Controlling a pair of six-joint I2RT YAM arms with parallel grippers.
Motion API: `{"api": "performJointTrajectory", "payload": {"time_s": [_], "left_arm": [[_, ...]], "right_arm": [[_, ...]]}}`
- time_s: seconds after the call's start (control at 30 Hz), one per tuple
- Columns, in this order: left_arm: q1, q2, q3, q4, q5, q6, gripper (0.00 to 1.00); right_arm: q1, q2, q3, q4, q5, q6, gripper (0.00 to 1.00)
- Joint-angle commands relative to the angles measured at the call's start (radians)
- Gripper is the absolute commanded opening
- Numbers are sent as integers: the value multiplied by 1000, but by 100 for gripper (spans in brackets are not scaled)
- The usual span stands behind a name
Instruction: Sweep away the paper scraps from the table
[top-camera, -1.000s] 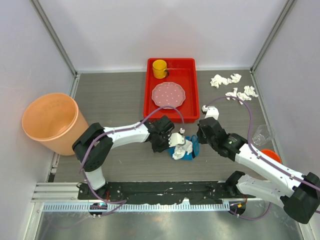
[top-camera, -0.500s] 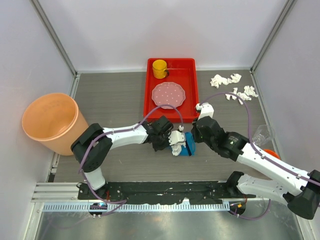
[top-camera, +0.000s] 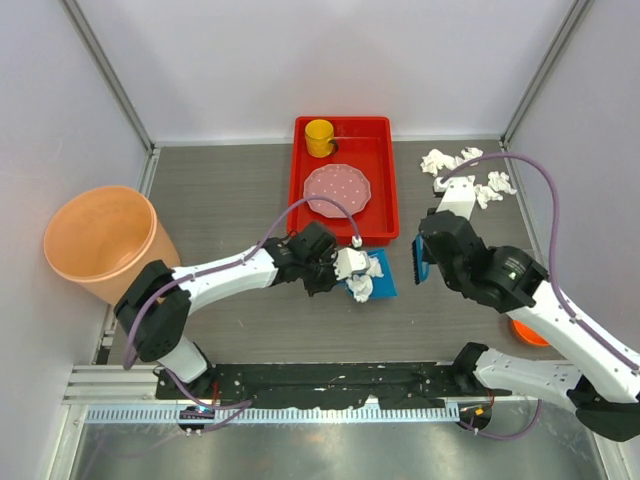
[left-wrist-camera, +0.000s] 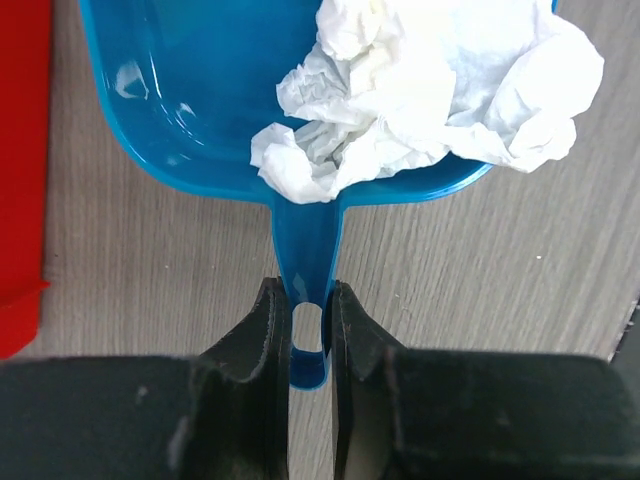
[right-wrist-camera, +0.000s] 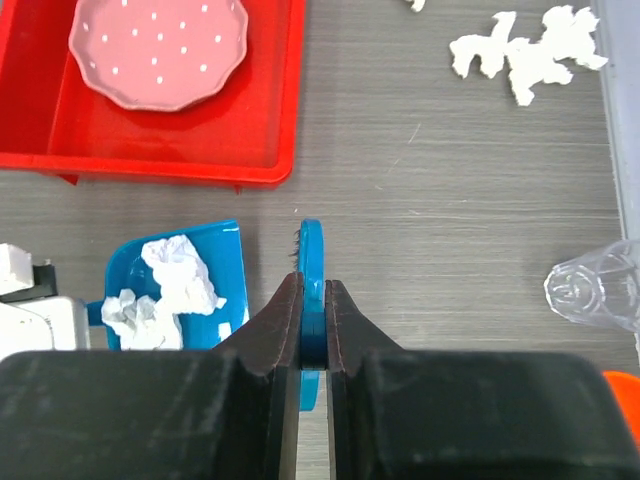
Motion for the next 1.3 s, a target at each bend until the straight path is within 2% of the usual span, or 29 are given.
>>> {"api": "performJointTrajectory", "payload": {"time_s": [0.0, 0.3, 0.43, 0.7, 1.0, 1.27], "left_arm": [[4, -106, 78, -66, 63, -45, 0], [41, -200, 268, -348, -93, -140, 0], [156, -238, 334, -475, -75, -198, 0], [415, -329, 432, -647, -147, -253, 0], [687, -435, 526, -798, -127, -247, 0], [856, -490, 618, -916, -131, -195, 0]], "right_arm": [[1, -72, 116, -42, 132, -2, 1], [1, -143, 114, -11, 175, -50, 1], [1, -124, 96, 9, 139, -74, 1], [1, -95, 50, 113, 33, -161, 1], [1, -57, -36, 188, -47, -231, 1], [1, -63, -102, 258, -64, -275, 1]]}}
